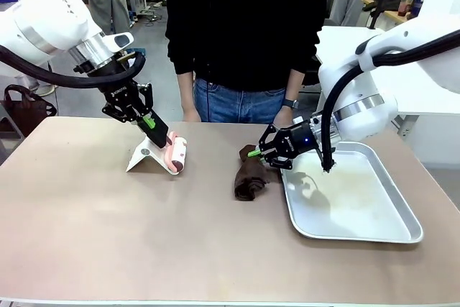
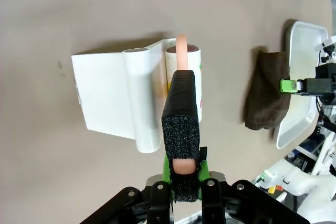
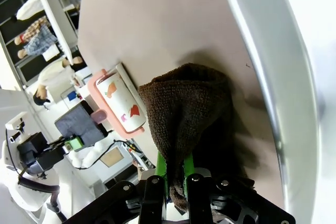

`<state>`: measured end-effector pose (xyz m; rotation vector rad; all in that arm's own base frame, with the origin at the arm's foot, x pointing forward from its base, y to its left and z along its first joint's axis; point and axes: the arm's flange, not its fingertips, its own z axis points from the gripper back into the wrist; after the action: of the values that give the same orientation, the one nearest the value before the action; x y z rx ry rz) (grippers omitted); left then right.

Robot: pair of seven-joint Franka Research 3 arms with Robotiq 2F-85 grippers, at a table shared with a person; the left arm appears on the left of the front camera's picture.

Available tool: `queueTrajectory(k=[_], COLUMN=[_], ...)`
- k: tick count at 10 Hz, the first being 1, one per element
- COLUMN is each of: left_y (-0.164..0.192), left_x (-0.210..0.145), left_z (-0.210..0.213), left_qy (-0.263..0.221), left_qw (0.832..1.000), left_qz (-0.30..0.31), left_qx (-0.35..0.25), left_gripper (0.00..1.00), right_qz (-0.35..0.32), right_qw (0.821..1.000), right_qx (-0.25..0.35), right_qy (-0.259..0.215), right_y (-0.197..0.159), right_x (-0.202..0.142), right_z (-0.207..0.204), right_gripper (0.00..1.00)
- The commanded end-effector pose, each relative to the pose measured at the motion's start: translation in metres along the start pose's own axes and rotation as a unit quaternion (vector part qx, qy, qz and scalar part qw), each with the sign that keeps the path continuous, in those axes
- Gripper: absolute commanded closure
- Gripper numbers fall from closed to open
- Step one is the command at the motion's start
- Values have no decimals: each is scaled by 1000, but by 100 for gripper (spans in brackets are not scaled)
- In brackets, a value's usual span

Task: Clean the surface of the table.
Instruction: Return the Lint Roller and towel to their original positions.

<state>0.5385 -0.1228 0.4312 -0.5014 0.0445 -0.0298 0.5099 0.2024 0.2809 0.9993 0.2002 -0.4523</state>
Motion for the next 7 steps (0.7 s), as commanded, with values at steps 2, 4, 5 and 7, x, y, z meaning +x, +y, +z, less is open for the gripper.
queueTrajectory(k=[2,4,5,7], left_y=[-3,-2,-2,0], left_x=[5,5,5,4], left_z=[-3,-3,-1,3], left_qy=[2,3,0,-5], left_qw=[1000,1000,1000,1000], left_qz=[17,20,20,22], left_qx=[10,7,8,11], left_gripper=[80,21,21,16], right_qz=[-2,-6,-7,-7], right_qw=[1000,1000,1000,1000], right_qx=[0,-3,-4,-4], right_qy=[8,8,8,12], right_y=[2,2,2,2], right_x=[4,6,6,7], right_z=[0,-1,-1,-1], right_gripper=[86,28,0,0])
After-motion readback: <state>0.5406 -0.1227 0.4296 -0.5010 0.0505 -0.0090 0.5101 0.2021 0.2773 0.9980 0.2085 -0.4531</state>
